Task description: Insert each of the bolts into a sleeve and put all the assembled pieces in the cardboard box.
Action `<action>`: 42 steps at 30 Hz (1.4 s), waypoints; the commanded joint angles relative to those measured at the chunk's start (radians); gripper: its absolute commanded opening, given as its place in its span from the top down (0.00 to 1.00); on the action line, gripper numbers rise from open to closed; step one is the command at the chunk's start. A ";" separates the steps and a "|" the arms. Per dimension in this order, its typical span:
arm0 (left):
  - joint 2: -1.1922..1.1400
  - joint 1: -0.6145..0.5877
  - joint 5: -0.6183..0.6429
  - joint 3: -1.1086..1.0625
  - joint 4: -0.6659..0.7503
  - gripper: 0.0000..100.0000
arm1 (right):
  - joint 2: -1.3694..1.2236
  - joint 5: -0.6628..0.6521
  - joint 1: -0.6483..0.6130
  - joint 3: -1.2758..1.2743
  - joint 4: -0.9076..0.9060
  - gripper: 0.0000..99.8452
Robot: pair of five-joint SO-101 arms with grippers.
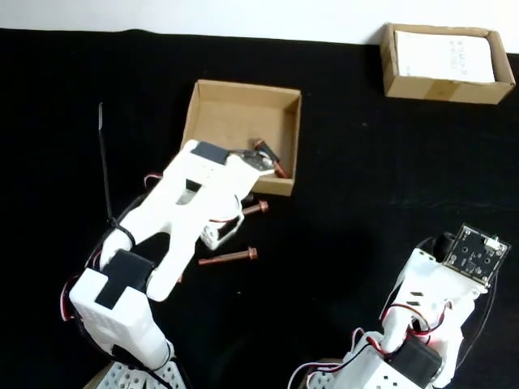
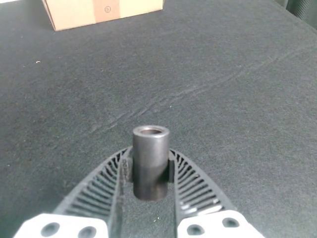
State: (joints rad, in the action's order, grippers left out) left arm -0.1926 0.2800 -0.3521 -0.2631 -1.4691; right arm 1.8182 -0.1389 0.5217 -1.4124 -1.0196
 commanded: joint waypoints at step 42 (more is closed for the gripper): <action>-0.252 0.147 -0.531 0.352 -0.020 0.79 | 0.012 -0.012 -0.010 -0.022 0.025 0.99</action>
State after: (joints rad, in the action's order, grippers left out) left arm -0.4273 0.4319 -0.8769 0.0330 -1.5075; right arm 1.8182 -0.1389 0.5217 -1.4385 -1.0196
